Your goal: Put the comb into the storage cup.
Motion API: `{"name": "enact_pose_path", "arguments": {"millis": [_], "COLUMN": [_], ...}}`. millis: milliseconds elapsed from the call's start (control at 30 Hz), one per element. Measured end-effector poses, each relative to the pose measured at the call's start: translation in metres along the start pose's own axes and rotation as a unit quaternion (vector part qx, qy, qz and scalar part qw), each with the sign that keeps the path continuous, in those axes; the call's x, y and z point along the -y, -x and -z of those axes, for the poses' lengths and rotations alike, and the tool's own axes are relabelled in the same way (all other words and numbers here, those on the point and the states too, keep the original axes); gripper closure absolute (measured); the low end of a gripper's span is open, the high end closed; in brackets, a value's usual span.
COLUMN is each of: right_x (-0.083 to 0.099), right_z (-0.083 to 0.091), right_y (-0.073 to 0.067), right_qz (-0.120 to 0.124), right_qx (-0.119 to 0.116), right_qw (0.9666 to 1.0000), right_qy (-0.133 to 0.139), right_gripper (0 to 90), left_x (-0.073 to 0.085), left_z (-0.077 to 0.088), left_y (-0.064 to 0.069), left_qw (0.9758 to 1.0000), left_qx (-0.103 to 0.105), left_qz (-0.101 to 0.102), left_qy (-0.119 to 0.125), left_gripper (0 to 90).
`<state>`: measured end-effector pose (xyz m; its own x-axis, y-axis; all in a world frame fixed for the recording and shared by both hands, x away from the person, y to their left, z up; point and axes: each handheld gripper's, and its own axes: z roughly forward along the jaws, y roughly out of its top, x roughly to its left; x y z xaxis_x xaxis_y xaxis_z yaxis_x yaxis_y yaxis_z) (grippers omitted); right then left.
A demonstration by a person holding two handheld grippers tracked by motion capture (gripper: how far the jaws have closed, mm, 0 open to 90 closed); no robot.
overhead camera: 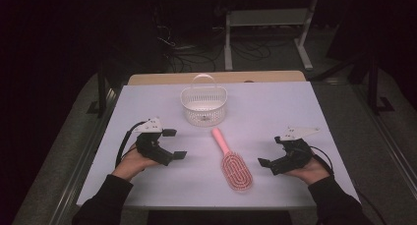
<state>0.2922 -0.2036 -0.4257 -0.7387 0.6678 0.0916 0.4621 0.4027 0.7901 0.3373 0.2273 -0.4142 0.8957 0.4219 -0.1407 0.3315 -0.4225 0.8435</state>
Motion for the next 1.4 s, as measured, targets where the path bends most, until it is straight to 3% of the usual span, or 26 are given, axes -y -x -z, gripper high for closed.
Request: {"name": "enact_pose_path", "arguments": {"millis": [367,500,700,1233,1367,1400], "right_x": [0.0,-0.001,-0.001,-0.002,-0.001,-0.001], "right_z": [-0.003,-0.004,-0.006,-0.007,-0.007,-0.007], "right_y": [0.001,0.002,0.002,0.003,0.002,0.002], "right_qz": [0.003,0.002,0.003,0.002,0.002,0.003], "right_qx": [-0.003,-0.004,-0.005,-0.005,-0.005,-0.005], "right_qw": [1.0,1.0,1.0,0.9999,0.9999,0.9999], "right_qy": [-0.003,-0.005,-0.008,-0.009,-0.01,-0.011], "right_gripper": [0.0,0.0,0.0,0.0,0.0,0.0], "left_x": [-0.009,-0.013,-0.017,-0.039,-0.043,-0.045], "left_z": [-0.008,-0.009,-0.013,-0.033,-0.039,-0.041], "left_y": [0.0,0.0,0.002,0.005,0.004,0.003], "left_qw": [1.0,0.9999,0.9998,0.9997,0.9994,0.9994], "left_qx": [0.008,0.014,0.022,0.023,0.03,0.033], "left_qz": [-0.003,-0.001,-0.002,-0.01,-0.014,-0.012], "left_qy": [0.001,0.004,0.004,-0.001,-0.006,-0.006], "left_gripper": [6.9,13.4,16.3,43.3,52.1,58.7]}}
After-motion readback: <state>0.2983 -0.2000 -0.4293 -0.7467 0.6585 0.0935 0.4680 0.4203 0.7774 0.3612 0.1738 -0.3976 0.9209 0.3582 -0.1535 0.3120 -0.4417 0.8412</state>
